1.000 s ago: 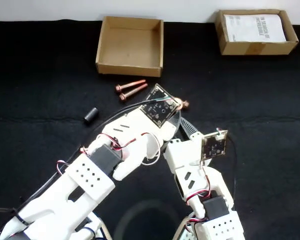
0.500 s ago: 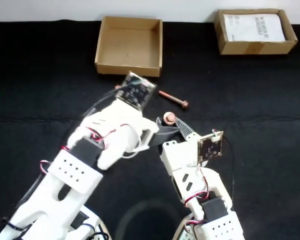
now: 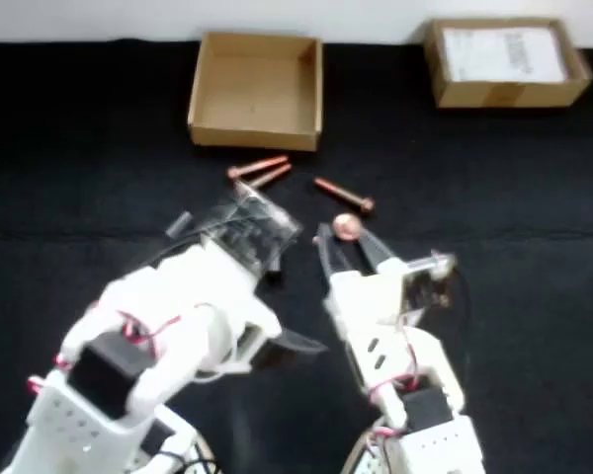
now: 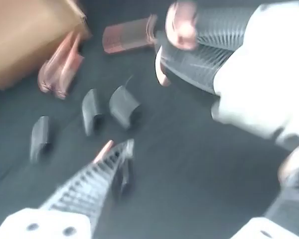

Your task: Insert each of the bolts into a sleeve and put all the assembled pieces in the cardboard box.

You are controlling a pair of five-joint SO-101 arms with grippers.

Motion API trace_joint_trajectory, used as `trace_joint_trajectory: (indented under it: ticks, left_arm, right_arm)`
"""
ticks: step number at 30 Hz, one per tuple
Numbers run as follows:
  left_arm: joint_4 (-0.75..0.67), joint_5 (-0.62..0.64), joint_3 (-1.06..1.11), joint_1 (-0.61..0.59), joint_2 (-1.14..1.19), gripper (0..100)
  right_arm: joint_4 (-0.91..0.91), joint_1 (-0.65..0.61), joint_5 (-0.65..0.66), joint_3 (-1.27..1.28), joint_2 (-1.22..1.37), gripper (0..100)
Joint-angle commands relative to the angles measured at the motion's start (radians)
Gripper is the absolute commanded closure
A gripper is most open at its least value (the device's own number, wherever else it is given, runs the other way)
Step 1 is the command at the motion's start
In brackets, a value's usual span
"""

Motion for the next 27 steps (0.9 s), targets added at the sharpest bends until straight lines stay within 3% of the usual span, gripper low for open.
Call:
trace_joint_trajectory:
  ticks: [1,5,15,20,27]
  left_arm:
    - [-0.026,-0.003,-0.012,-0.097,-0.191,79]
    - [-0.046,-0.003,0.067,-0.199,-0.352,100]
    - [-0.132,-0.003,0.455,-0.375,-0.73,97]
    - [-0.155,-0.002,0.588,-0.503,-0.717,97]
    - [-0.344,-0.003,0.799,-0.647,-0.72,97]
  right_arm:
    - [0.01,0.027,-0.009,0.064,-0.01,99.2]
    - [0.082,0.027,-0.011,-0.038,-0.008,99.2]
    - [0.163,0.025,-0.008,-0.268,0.137,99.2]
    - [0.162,0.025,-0.011,-0.487,0.384,99.2]
    - [0.159,0.022,-0.005,-0.74,0.717,99.2]
